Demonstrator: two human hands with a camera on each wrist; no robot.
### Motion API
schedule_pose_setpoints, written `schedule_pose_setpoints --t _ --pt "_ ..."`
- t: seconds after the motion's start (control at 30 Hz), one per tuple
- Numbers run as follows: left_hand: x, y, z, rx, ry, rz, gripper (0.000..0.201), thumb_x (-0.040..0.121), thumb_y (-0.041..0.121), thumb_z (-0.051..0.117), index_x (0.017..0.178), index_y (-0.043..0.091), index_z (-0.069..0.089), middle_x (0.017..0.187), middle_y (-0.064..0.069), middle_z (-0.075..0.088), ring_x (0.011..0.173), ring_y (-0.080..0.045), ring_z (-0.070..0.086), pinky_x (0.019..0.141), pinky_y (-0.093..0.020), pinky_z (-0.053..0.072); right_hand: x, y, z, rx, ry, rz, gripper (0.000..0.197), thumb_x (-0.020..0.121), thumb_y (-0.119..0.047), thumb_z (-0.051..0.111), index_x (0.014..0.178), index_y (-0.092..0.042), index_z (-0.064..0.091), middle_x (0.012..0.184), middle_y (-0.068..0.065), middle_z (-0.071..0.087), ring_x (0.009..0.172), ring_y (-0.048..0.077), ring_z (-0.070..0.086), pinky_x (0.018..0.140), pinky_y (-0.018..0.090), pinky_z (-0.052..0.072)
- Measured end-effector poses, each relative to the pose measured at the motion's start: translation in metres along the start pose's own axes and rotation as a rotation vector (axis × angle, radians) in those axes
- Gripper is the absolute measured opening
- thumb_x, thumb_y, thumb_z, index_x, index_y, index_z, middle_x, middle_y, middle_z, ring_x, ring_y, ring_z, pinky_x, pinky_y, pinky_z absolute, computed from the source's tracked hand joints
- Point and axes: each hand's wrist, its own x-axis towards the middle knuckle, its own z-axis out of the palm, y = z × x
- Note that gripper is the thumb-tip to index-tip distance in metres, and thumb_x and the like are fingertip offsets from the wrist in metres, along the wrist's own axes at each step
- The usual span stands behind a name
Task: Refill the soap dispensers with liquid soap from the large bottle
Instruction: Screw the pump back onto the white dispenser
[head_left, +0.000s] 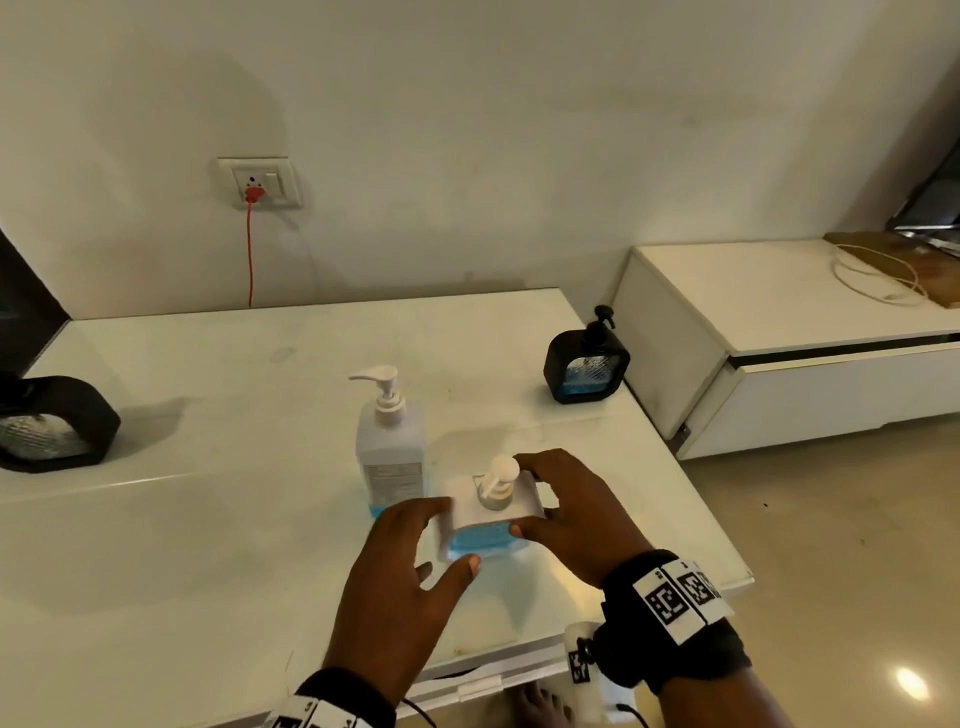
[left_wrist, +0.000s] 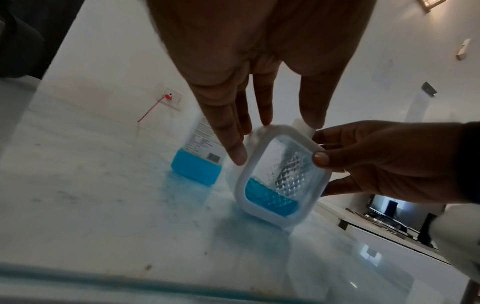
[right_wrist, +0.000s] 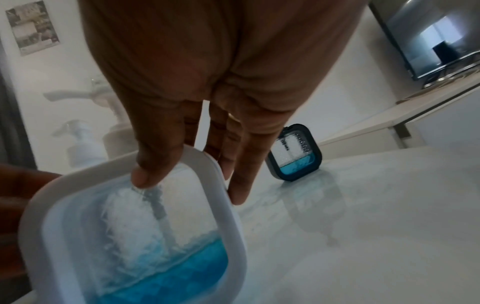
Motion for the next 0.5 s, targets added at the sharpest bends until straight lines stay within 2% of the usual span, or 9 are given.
schedule_pose_setpoints --t 0.07,0.13,0.17,0.2,0.27,0.3,0.4,0.5 --pt "0.002 0.009 0.008 -0.001 -0.021 0.039 0.044 0.089 0.032 0.078 0.118 0.049 0.049 0.136 0.021 0.046 0.121 0.001 0.051 0.090 -0.013 0.053 0.003 0.007 -0.011 -0.024 0.044 0.035 0.059 0.083 -0.015 0.077 0.134 -0.029 0.050 0.123 -0.017 0.045 0.116 0.001 0.044 0.072 0.000 0.044" --pt "0.004 0.017 0.017 -0.015 -0.028 0.065 0.040 0.090 0.033 0.077 0.116 0.050 0.050 0.129 0.026 0.047 0.115 0.018 0.047 0.084 -0.007 0.051 0.008 0.016 -0.025 -0.037 0.097 0.079 0.061 0.082 -0.016 0.078 0.135 -0.027 0.050 0.124 -0.014 0.046 0.114 0.003 0.044 0.073 -0.001 0.042" --pt "0.005 0.020 0.022 -0.024 -0.034 0.069 0.039 0.091 0.034 0.076 0.116 0.050 0.051 0.126 0.029 0.047 0.114 0.025 0.043 0.082 -0.006 0.051 0.012 0.021 -0.033 -0.059 0.124 0.095 0.061 0.082 -0.019 0.079 0.136 -0.026 0.050 0.124 -0.013 0.046 0.114 0.003 0.044 0.076 -0.001 0.040" --pt "0.006 0.022 0.027 -0.029 -0.045 0.070 0.038 0.092 0.035 0.075 0.117 0.050 0.051 0.125 0.031 0.046 0.112 0.029 0.041 0.082 -0.005 0.050 0.016 0.028 -0.041 -0.096 0.148 0.110 0.062 0.082 -0.022 0.079 0.137 -0.026 0.050 0.126 -0.012 0.047 0.116 0.005 0.045 0.085 0.002 0.038" --pt "0.006 0.026 0.035 -0.035 -0.076 0.055 0.036 0.093 0.036 0.074 0.115 0.052 0.050 0.123 0.034 0.045 0.111 0.029 0.041 0.080 -0.003 0.049 0.026 0.042 -0.057 -0.170 0.175 0.139 0.062 0.082 -0.029 0.079 0.138 -0.026 0.051 0.133 -0.006 0.049 0.122 0.011 0.046 0.103 0.020 0.036" --pt "0.007 0.027 0.039 -0.038 -0.094 0.048 0.034 0.093 0.037 0.074 0.112 0.053 0.050 0.123 0.035 0.045 0.111 0.027 0.042 0.080 -0.003 0.049 0.031 0.049 -0.065 -0.192 0.183 0.152 0.062 0.082 -0.030 0.079 0.138 -0.026 0.051 0.135 -0.003 0.049 0.123 0.014 0.047 0.105 0.027 0.036" --pt "0.009 0.030 0.047 -0.042 -0.123 0.032 0.032 0.092 0.037 0.075 0.108 0.053 0.052 0.122 0.033 0.048 0.111 0.020 0.047 0.081 -0.004 0.049 0.047 0.063 -0.087 -0.230 0.193 0.179 0.063 0.083 -0.030 0.078 0.139 -0.026 0.050 0.134 0.002 0.048 0.118 0.017 0.050 0.100 0.027 0.038" --pt "0.011 0.033 0.053 -0.075 -0.126 -0.013 0.033 0.091 0.032 0.078 0.107 0.050 0.056 0.119 0.029 0.054 0.109 0.016 0.051 0.077 0.001 0.043 0.065 0.074 -0.106 -0.286 0.193 0.185 0.063 0.085 -0.029 0.076 0.141 -0.024 0.049 0.136 0.005 0.048 0.116 0.017 0.049 0.098 0.025 0.036"
